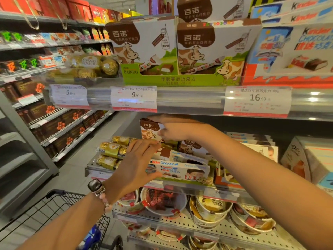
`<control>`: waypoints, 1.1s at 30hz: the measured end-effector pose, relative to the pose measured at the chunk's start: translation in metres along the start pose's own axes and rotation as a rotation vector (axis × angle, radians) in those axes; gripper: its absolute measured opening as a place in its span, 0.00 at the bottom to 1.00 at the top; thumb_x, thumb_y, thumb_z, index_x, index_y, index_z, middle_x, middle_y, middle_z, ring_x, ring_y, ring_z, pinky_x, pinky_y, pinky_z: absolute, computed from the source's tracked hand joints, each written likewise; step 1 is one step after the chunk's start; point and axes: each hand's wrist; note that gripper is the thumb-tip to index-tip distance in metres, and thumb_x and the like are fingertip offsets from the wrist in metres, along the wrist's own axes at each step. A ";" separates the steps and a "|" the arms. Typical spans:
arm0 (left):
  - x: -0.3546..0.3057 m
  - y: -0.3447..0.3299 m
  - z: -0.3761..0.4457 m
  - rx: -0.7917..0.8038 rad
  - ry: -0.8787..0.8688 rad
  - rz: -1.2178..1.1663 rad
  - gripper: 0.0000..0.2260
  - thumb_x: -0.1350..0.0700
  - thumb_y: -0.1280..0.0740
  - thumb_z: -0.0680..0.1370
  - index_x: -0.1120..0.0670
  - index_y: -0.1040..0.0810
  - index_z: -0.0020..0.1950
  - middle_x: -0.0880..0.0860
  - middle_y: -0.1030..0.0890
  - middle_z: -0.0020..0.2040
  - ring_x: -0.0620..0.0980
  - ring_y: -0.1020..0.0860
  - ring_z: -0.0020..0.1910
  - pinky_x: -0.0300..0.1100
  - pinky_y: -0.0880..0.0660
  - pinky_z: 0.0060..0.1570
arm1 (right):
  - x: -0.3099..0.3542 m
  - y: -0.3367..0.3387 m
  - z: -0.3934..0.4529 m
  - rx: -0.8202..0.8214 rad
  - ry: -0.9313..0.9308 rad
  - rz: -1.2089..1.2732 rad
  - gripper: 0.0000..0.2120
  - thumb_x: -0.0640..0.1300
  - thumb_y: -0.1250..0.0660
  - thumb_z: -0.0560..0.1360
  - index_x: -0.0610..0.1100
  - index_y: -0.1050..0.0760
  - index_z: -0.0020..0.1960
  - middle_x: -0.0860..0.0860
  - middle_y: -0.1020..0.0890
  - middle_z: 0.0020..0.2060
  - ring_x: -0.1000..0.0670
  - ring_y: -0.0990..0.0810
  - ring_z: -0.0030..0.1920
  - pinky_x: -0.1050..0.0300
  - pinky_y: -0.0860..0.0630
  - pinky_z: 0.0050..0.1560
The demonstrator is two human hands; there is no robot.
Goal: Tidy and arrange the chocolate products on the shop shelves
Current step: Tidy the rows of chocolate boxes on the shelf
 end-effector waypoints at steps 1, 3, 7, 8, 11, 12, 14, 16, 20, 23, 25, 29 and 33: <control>0.000 0.000 0.001 -0.001 0.008 -0.006 0.35 0.47 0.20 0.58 0.60 0.25 0.60 0.57 0.23 0.56 0.50 0.31 0.58 0.45 0.38 0.59 | 0.002 0.000 0.000 -0.003 0.009 0.004 0.16 0.42 0.41 0.79 0.42 0.31 0.66 0.42 0.22 0.58 0.43 0.22 0.54 0.46 0.24 0.55; -0.001 0.000 0.001 0.007 0.021 -0.014 0.35 0.48 0.19 0.58 0.61 0.24 0.60 0.57 0.23 0.55 0.50 0.32 0.57 0.44 0.38 0.59 | 0.004 -0.004 -0.001 0.010 0.005 0.021 0.16 0.42 0.41 0.79 0.42 0.31 0.66 0.42 0.22 0.58 0.43 0.22 0.54 0.46 0.24 0.56; -0.002 0.001 0.000 0.022 0.027 -0.009 0.35 0.48 0.19 0.57 0.62 0.24 0.59 0.58 0.22 0.54 0.51 0.32 0.56 0.45 0.38 0.58 | 0.000 -0.007 -0.004 0.017 0.014 0.020 0.22 0.43 0.39 0.78 0.47 0.36 0.71 0.46 0.24 0.61 0.48 0.24 0.55 0.53 0.25 0.54; -0.002 0.001 0.000 0.020 0.023 -0.007 0.35 0.48 0.19 0.58 0.62 0.24 0.59 0.58 0.22 0.54 0.51 0.32 0.56 0.45 0.38 0.58 | -0.002 -0.005 -0.005 0.016 0.036 0.036 0.24 0.42 0.38 0.78 0.49 0.38 0.73 0.47 0.25 0.62 0.50 0.25 0.54 0.57 0.26 0.51; -0.003 0.002 0.001 0.015 0.018 -0.011 0.35 0.48 0.19 0.58 0.61 0.24 0.60 0.58 0.22 0.55 0.51 0.32 0.57 0.46 0.38 0.59 | -0.005 -0.002 -0.004 0.000 0.081 0.065 0.27 0.41 0.37 0.77 0.50 0.40 0.74 0.48 0.26 0.64 0.52 0.26 0.53 0.62 0.33 0.46; -0.003 0.002 0.001 0.011 0.021 -0.011 0.35 0.49 0.19 0.59 0.61 0.24 0.60 0.58 0.22 0.55 0.51 0.32 0.57 0.46 0.38 0.59 | -0.007 -0.003 -0.003 -0.004 0.080 0.051 0.27 0.42 0.37 0.77 0.51 0.40 0.74 0.49 0.27 0.64 0.52 0.27 0.54 0.61 0.34 0.47; -0.003 0.002 0.000 0.010 0.027 -0.008 0.34 0.48 0.20 0.59 0.61 0.25 0.61 0.58 0.23 0.55 0.51 0.32 0.57 0.47 0.38 0.59 | -0.008 -0.007 0.000 0.002 0.055 0.036 0.28 0.43 0.36 0.77 0.52 0.41 0.74 0.49 0.27 0.64 0.52 0.27 0.52 0.62 0.34 0.46; -0.002 0.002 -0.001 0.018 0.031 -0.010 0.35 0.48 0.20 0.60 0.60 0.25 0.61 0.58 0.23 0.56 0.51 0.32 0.58 0.47 0.38 0.60 | -0.009 -0.011 0.000 0.026 0.053 0.082 0.27 0.43 0.36 0.77 0.51 0.40 0.73 0.48 0.26 0.62 0.53 0.28 0.49 0.65 0.34 0.41; -0.001 0.003 0.001 0.036 0.023 -0.011 0.34 0.48 0.20 0.60 0.60 0.25 0.61 0.57 0.23 0.56 0.50 0.32 0.58 0.47 0.36 0.60 | -0.009 -0.013 0.001 0.028 0.061 0.020 0.26 0.45 0.36 0.76 0.53 0.39 0.72 0.46 0.29 0.66 0.44 0.30 0.64 0.56 0.32 0.55; -0.001 0.006 0.003 0.042 0.005 -0.016 0.34 0.47 0.20 0.59 0.60 0.25 0.60 0.57 0.24 0.57 0.50 0.31 0.57 0.51 0.31 0.59 | -0.011 -0.016 -0.005 0.079 0.003 -0.113 0.35 0.51 0.39 0.77 0.53 0.55 0.76 0.48 0.46 0.76 0.45 0.50 0.76 0.45 0.50 0.74; -0.002 0.006 0.001 0.027 -0.013 -0.022 0.36 0.48 0.21 0.60 0.58 0.29 0.63 0.57 0.27 0.60 0.52 0.32 0.60 0.57 0.31 0.61 | -0.015 -0.013 -0.024 -0.047 0.009 -0.051 0.35 0.55 0.41 0.78 0.54 0.59 0.76 0.50 0.48 0.77 0.48 0.50 0.76 0.52 0.51 0.72; -0.011 -0.001 -0.003 -0.050 -0.113 0.044 0.30 0.53 0.20 0.60 0.54 0.32 0.55 0.57 0.34 0.63 0.57 0.33 0.63 0.67 0.37 0.63 | -0.026 -0.006 -0.078 -0.286 0.085 0.000 0.14 0.53 0.36 0.75 0.55 0.29 0.60 0.54 0.35 0.70 0.50 0.30 0.66 0.54 0.30 0.60; -0.019 -0.002 0.001 -0.061 -0.139 0.015 0.27 0.50 0.21 0.61 0.51 0.31 0.52 0.55 0.34 0.64 0.57 0.36 0.66 0.66 0.41 0.65 | -0.038 -0.007 -0.098 -0.112 -0.004 -0.124 0.11 0.59 0.34 0.72 0.52 0.19 0.43 0.55 0.38 0.73 0.53 0.35 0.70 0.50 0.39 0.68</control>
Point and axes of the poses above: each hand's wrist, its own z-axis towards the middle knuckle, its own y-axis out of the back of the hand, x = y × z
